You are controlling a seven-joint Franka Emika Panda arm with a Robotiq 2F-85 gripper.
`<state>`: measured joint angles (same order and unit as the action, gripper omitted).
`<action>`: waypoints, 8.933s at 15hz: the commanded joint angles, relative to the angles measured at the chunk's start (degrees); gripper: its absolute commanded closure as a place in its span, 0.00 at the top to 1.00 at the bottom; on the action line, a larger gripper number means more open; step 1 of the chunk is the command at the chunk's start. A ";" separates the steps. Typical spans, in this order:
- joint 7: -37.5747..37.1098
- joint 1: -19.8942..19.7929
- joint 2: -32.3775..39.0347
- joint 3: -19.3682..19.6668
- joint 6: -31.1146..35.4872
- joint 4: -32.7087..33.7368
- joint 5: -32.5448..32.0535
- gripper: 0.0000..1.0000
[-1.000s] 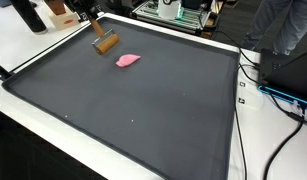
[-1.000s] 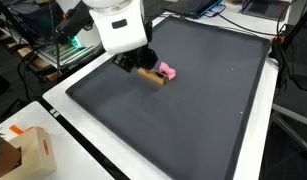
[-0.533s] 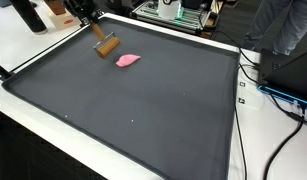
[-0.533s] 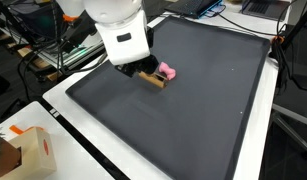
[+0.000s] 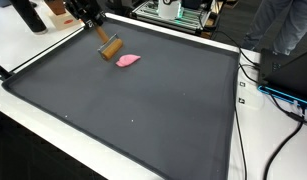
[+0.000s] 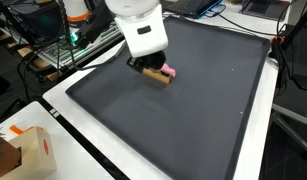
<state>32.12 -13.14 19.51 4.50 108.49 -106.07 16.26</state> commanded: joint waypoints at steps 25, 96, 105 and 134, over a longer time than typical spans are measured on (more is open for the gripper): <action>-14.07 15.45 -11.67 -7.24 6.81 -8.40 -27.54 0.24; 13.29 18.71 -24.49 -8.88 -1.26 -14.47 -31.44 0.24; 17.51 18.84 -23.22 -8.96 -0.77 -14.11 -30.71 0.49; 31.72 14.18 -8.53 -8.59 23.76 -18.38 -27.11 0.24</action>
<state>64.33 2.00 9.63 -4.41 126.67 -122.44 -12.47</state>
